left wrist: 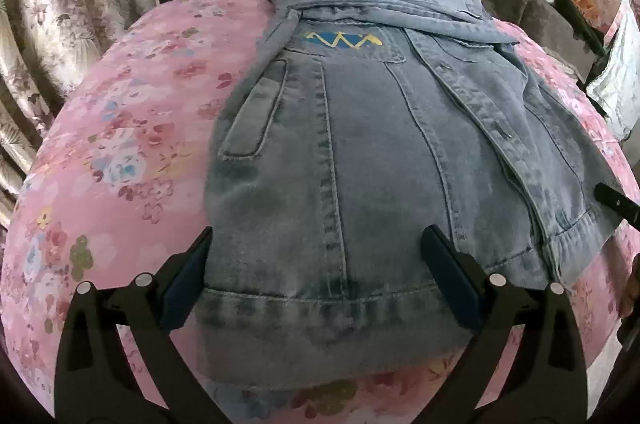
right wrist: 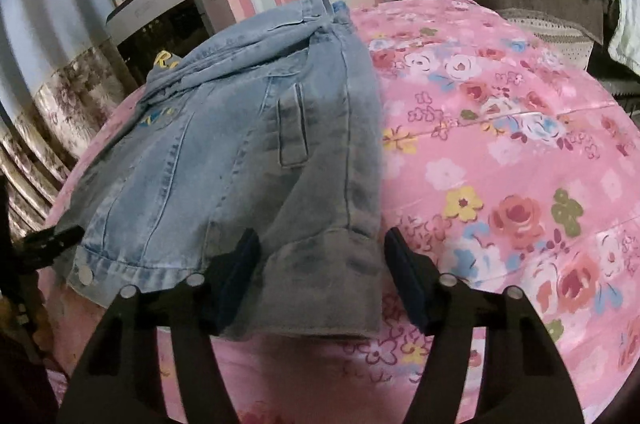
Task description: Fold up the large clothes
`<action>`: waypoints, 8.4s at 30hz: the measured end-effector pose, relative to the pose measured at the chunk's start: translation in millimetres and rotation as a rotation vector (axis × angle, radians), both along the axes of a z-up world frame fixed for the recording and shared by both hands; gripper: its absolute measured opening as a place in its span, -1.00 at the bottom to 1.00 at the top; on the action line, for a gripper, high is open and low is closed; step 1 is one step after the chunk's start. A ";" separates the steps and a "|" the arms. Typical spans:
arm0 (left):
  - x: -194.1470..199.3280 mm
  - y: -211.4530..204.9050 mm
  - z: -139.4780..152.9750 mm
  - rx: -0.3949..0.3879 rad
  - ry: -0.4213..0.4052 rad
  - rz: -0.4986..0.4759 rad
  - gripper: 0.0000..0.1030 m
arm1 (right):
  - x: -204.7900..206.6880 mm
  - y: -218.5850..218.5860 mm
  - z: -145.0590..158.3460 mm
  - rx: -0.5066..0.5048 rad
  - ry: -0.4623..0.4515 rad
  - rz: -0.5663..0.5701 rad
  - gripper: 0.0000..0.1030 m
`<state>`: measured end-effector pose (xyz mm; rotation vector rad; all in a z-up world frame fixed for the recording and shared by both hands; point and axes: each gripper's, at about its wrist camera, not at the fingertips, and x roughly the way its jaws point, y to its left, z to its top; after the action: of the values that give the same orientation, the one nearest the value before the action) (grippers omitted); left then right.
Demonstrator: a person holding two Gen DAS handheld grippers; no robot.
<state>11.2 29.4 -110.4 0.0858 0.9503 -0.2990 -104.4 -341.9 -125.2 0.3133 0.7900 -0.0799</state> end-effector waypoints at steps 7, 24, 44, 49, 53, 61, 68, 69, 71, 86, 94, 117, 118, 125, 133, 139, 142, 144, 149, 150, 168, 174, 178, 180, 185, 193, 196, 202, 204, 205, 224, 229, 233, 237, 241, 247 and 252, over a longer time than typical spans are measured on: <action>-1.3 -0.6 -0.7 0.037 0.003 -0.031 0.74 | -3.5 10.3 1.1 -0.027 0.004 0.021 -0.25; -1.0 33.1 5.3 0.047 -0.029 0.051 0.83 | -12.2 10.1 -2.1 -0.030 -0.027 0.031 -0.20; -23.4 -4.4 21.2 0.047 -0.083 -0.068 -0.76 | -1.3 12.7 9.1 -0.013 -0.039 0.107 -0.82; -36.1 25.9 50.8 -0.109 -0.157 0.006 -0.79 | -20.7 4.6 33.6 0.050 -0.163 0.112 -0.84; -55.1 36.7 80.8 -0.172 -0.218 0.020 -0.80 | -41.3 -4.3 63.2 0.096 -0.256 0.127 -0.85; -83.5 43.8 126.0 -0.208 -0.294 -0.012 -0.76 | -64.0 -14.7 105.2 0.121 -0.348 0.141 -0.85; -34.3 45.3 135.2 -0.272 -0.309 0.023 -0.69 | -31.6 -14.1 120.2 0.095 -0.382 0.100 -0.85; -24.9 41.9 139.5 -0.263 -0.323 0.023 -0.68 | -23.1 -14.1 125.6 0.084 -0.390 0.094 -0.85; -6.4 30.1 149.3 -0.217 -0.354 0.019 -0.67 | -5.6 -12.8 136.9 0.054 -0.400 0.090 -0.85; 189.6 -33.9 185.6 0.051 -0.425 0.018 -0.62 | 221.8 -20.0 182.7 -0.240 -0.238 0.148 -0.85; 288.0 -51.4 111.3 0.119 -0.227 0.012 -0.79 | 328.5 -40.4 103.1 -0.147 0.006 0.062 -0.85; 279.9 -47.4 73.0 0.126 -0.154 -0.033 0.85 | 315.1 -87.7 76.2 -0.013 0.028 0.133 0.70; 283.2 -54.5 66.0 0.135 -0.135 -0.047 0.83 | 317.6 -81.2 71.3 -0.037 0.035 0.151 0.69; 291.2 -66.0 43.9 0.126 -0.067 -0.069 -0.59 | 316.4 -54.3 63.7 -0.169 0.000 0.190 -0.79; 262.5 -31.1 91.3 -0.103 -0.242 0.010 -0.85 | 279.0 -46.0 127.6 -0.205 -0.285 0.178 -0.90; 305.3 -0.7 76.8 -0.124 -0.173 0.111 -0.84 | 324.8 -80.6 109.9 -0.138 -0.167 0.106 -0.90; 320.2 -24.0 41.3 0.035 -0.110 0.073 -0.83 | 356.0 -75.0 67.9 -0.241 -0.007 0.111 -0.90; 321.6 -24.1 33.0 0.054 -0.095 0.077 -0.81 | 365.6 -73.7 48.6 -0.261 0.058 0.114 -0.90; 320.2 -12.1 46.3 0.012 -0.081 0.095 -0.62 | 360.1 -109.2 61.9 -0.069 0.090 0.010 -0.21; 314.4 -13.5 54.9 0.031 -0.109 0.093 -0.58 | 351.3 -112.0 72.7 -0.054 0.056 0.020 -0.21; 241.1 -57.5 47.8 0.047 -0.075 -0.005 0.53 | 252.9 -24.2 54.2 -0.232 -0.025 0.218 0.01; 241.2 -59.6 26.2 0.092 -0.089 -0.010 0.76 | 258.7 -54.0 24.5 -0.071 -0.003 0.211 0.02; 246.3 -46.5 37.7 0.045 -0.062 0.009 0.73 | 257.0 -53.6 40.3 -0.045 -0.007 0.235 0.05; 248.8 -42.2 49.9 0.041 -0.088 0.010 0.74 | 256.7 -58.6 60.5 -0.019 -0.061 0.239 0.05; 279.9 -39.2 78.5 0.045 -0.141 0.021 0.85 | 289.3 -64.1 94.6 -0.111 -0.121 0.223 0.05; 343.4 -46.5 73.9 0.049 -0.097 -0.023 0.77 | 361.8 -46.6 91.2 -0.307 -0.044 0.290 0.05; 355.8 -57.8 57.7 0.092 -0.061 -0.073 0.68 | 383.3 -41.4 80.9 -0.358 0.005 0.322 0.03; 368.1 -68.8 30.3 0.113 -0.009 -0.119 -0.35 | 401.8 -44.4 66.6 -0.395 0.048 0.334 -0.78; 364.1 -64.2 37.7 0.082 -0.053 -0.113 -0.48 | 394.4 -52.1 76.2 -0.350 -0.013 0.317 -0.80; 358.9 -56.4 48.2 0.032 -0.094 -0.097 -0.50 | 388.0 -61.8 85.9 -0.291 -0.066 0.296 -0.81; 356.7 -40.1 63.1 0.139 -0.145 0.032 0.56 | 375.5 -112.0 82.8 -0.179 -0.023 0.142 -0.09; 302.3 -31.1 95.1 0.065 -0.211 0.034 0.71 | 295.4 -93.4 95.0 -0.200 -0.122 0.142 -0.01; 244.7 -50.3 102.6 -0.019 -0.225 0.025 0.88 | 247.2 -60.8 83.6 -0.170 -0.173 0.159 0.05; 205.2 -81.2 97.5 -0.084 -0.195 0.011 0.92 | 231.7 -30.1 70.7 -0.152 -0.152 0.172 0.05; 187.8 -116.4 81.0 -0.068 -0.156 0.016 0.92 | 230.6 4.7 62.2 -0.263 -0.131 0.188 -0.07; 193.8 -131.5 36.1 -0.023 -0.043 0.048 0.89 | 233.8 17.8 43.7 -0.338 -0.051 0.211 -0.66; 192.7 -137.0 20.1 0.032 -0.057 0.035 0.94 | 236.4 -6.8 25.5 -0.264 0.005 0.191 -0.77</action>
<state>203.9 -107.6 -90.4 0.1066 0.8989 -0.2472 132.0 -348.7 -99.8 -0.0126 0.8009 -0.0050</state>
